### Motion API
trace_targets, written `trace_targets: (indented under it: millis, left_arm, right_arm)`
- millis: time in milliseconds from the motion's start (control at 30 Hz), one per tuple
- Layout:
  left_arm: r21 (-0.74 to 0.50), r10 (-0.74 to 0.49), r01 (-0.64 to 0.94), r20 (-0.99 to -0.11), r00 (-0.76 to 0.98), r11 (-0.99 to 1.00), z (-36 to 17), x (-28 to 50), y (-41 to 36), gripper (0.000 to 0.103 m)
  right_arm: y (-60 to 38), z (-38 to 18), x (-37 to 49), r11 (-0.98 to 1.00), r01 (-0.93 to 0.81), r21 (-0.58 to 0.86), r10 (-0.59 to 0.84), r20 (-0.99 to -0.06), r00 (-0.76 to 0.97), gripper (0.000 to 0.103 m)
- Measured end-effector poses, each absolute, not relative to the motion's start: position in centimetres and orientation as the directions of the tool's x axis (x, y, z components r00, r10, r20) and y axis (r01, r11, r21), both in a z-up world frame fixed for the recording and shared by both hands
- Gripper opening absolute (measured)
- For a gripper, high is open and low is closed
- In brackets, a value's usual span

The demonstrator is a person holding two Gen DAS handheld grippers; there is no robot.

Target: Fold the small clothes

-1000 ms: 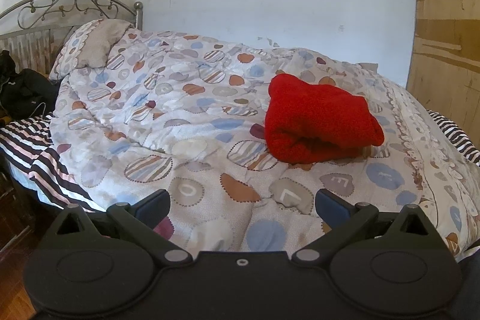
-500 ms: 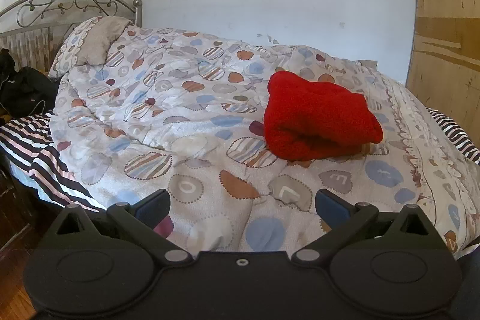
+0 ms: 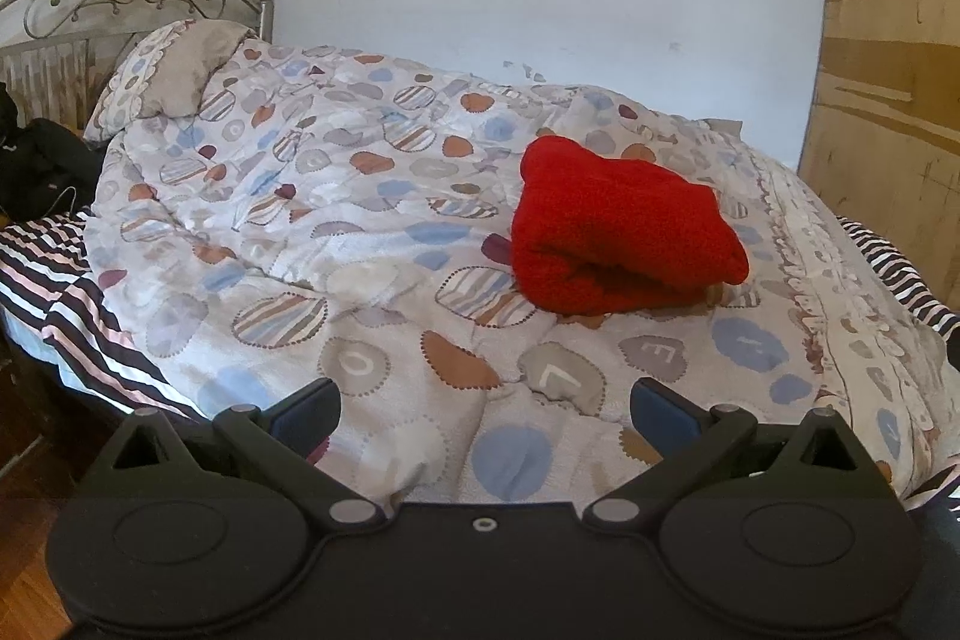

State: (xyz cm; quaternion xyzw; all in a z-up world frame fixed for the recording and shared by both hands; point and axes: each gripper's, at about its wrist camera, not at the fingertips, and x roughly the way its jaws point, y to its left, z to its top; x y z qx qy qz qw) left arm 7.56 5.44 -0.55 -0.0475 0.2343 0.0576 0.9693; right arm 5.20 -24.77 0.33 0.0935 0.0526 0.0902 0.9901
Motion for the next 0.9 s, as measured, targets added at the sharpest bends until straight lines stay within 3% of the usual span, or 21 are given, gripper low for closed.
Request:
trace_targets:
  millis: [400,900]
  left_arm:
    - [0.005,0.154,-0.169,-0.438,0.886,0.986,-0.1,7.2,4.8,0.102]
    - [0.018,0.116,-0.120,-0.438,0.891,0.993,-0.3,7.0,4.2,0.102]
  right_arm:
    - [-24.8,0.2,5.5,0.966,-0.168,0.194,0.190,-0.099,0.977,0.103]
    - [-24.9,0.3,5.3,0.969,-0.166,0.182,0.187,-0.103,0.977,0.103]
